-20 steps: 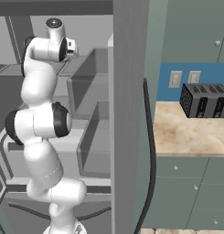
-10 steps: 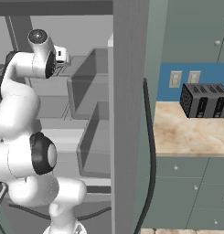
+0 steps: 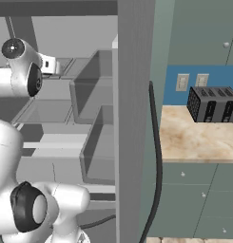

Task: Retrieve the bottle and the shaker from the cabinet and place them next to the mixing bowl on the counter. Then add garlic from the fridge to the mixing bowl.

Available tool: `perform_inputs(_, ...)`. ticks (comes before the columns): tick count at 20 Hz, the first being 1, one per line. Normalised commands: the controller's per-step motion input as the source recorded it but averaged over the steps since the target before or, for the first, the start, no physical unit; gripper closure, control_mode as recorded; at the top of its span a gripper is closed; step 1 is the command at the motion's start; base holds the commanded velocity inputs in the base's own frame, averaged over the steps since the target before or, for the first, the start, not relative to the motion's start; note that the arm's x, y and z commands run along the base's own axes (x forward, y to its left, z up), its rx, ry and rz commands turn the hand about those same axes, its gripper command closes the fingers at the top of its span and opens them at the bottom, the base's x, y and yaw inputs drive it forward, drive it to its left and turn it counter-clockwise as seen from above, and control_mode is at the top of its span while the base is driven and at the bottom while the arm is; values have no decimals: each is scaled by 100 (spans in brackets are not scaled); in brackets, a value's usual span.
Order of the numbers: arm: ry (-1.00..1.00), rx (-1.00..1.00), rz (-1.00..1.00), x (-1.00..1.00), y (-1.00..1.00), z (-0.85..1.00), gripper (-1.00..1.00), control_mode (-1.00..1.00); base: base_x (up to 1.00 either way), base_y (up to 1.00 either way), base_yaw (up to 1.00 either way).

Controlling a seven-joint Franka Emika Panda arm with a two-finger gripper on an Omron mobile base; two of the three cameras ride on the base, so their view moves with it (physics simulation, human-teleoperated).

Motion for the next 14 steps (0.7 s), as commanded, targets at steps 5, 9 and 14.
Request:
perform_inputs(5, 3, 1, -10, -100, -22, 47, 100, -100, 0, 0, 0)
perform_inputs(9, 0, 4, 0, -100, -36, 37, 100, -100, 0, 0, 0)
perform_inputs(14, 0, 3, 0, -100, -27, 12, 100, -100, 0, 0, 0)
